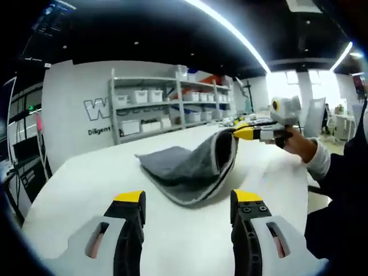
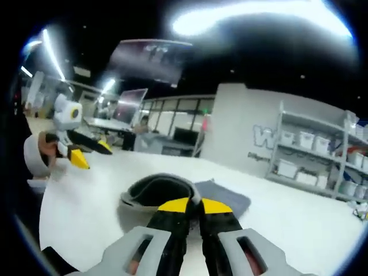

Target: Open the folded towel by lifting each exposed corner and separating the folded layers until the towel lies flat within the target outline without major curled edges

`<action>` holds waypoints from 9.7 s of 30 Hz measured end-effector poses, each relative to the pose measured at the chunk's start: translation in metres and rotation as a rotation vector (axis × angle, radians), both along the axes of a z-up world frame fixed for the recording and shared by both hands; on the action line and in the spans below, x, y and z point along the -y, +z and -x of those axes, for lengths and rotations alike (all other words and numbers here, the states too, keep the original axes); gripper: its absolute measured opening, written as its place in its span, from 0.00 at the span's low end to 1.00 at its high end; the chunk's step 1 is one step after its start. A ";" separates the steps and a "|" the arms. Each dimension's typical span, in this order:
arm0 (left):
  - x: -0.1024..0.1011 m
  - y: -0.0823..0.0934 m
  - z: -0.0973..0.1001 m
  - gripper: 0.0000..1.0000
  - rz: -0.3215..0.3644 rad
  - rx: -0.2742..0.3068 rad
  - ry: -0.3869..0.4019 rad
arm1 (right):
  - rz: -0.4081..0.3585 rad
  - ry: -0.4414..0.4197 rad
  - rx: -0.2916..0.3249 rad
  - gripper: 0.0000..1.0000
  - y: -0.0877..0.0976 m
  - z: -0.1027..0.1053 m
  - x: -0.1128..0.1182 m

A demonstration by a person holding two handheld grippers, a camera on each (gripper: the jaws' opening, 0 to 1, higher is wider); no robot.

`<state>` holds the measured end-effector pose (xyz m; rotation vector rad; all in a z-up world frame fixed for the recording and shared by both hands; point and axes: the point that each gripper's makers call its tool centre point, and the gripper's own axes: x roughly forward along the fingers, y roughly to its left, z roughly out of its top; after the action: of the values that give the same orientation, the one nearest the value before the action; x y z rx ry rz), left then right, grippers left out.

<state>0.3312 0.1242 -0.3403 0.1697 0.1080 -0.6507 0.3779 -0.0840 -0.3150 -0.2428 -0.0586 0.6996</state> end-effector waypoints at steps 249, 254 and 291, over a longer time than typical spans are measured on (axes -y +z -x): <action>0.207 0.018 -0.080 0.03 -0.461 0.619 -0.298 | 0.317 -0.016 0.232 0.22 0.007 0.019 0.018; 0.207 0.023 -0.076 0.03 -0.471 0.674 -0.283 | 0.463 -0.032 0.329 0.19 0.001 0.013 0.009; 0.208 0.025 -0.072 0.05 -0.398 0.663 -0.314 | 0.566 -0.084 0.457 0.08 0.010 0.018 -0.002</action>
<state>0.4028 -0.0837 -0.3150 0.7874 -0.4397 -0.8500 0.3596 -0.0816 -0.3050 -0.9412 -0.2863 0.5539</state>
